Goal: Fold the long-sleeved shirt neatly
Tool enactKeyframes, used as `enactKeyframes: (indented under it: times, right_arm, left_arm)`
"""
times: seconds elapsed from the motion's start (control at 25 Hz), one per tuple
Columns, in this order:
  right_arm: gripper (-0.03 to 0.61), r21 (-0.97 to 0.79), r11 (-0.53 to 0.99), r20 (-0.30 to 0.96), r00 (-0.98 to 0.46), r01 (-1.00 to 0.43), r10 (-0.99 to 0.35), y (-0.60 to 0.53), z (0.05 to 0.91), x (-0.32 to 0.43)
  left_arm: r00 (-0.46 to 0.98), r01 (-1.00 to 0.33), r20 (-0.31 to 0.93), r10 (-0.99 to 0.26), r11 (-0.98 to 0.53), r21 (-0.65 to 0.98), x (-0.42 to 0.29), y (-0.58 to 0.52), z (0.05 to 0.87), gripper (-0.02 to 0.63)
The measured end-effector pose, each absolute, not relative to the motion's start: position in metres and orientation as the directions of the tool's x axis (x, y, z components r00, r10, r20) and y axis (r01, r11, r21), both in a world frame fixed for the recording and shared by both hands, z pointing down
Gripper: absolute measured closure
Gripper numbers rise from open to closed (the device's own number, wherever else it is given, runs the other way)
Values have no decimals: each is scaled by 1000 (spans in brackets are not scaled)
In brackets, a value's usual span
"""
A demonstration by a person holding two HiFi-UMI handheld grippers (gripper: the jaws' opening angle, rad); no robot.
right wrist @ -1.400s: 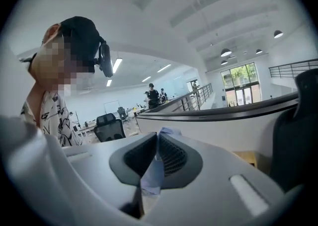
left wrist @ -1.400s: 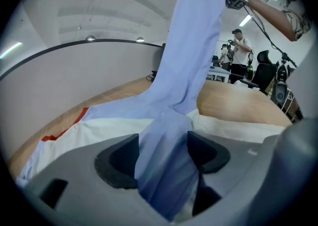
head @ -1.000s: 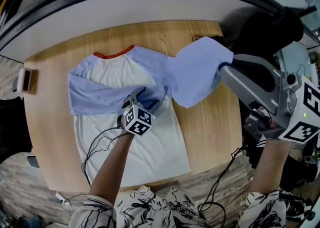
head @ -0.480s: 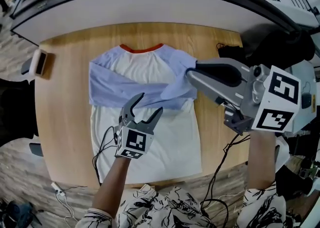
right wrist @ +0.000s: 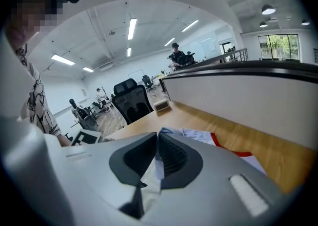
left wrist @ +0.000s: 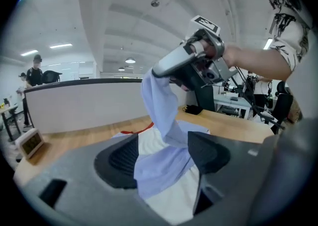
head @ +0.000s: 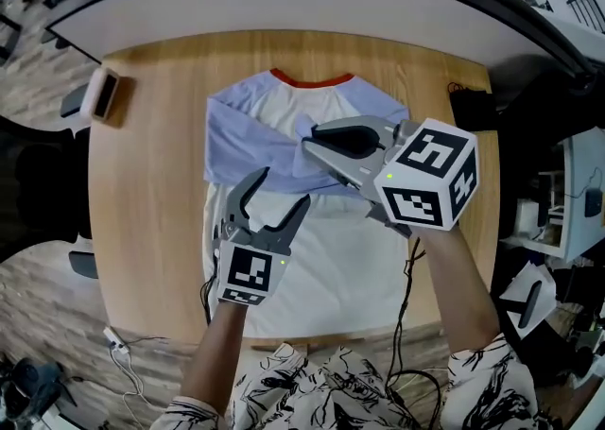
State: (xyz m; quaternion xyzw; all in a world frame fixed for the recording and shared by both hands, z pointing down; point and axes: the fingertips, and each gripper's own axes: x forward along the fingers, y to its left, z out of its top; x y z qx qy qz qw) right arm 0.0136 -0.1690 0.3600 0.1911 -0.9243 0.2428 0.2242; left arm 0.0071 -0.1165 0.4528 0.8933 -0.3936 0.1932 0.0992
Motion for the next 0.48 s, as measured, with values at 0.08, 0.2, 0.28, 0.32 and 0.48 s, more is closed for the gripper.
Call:
enactKeyframes:
  times: [0.08,0.2,0.28,0.32,0.48]
  right_arm:
    - [549,-381,801,528,-820,-462,-222,-170,381,-1]
    - [548,-406,784,562,-805,-470,-191,-170,414,-21]
    - [548,-409,775,587,-789,-482,-181,-170,435,-36]
    - [548,-402,774,601,-779,-489,-180,-171,446,-43]
    - [548,-349,787,640,-743,-509,-196,-171,486,-69]
  left_arm:
    - [604,-750,436,-667,-660,28,-7,-114,456,293]
    - [585,-759,453,-672,-651,15,-24,-110,461,293]
    - [575,-769,457,-679,-639,17,-37,-108,463,292]
    - [569,-774,459,-682,-632,19,-44,-108,464,293]
    - [550,-788,474,-688,-616,20,-66,-106,469,293]
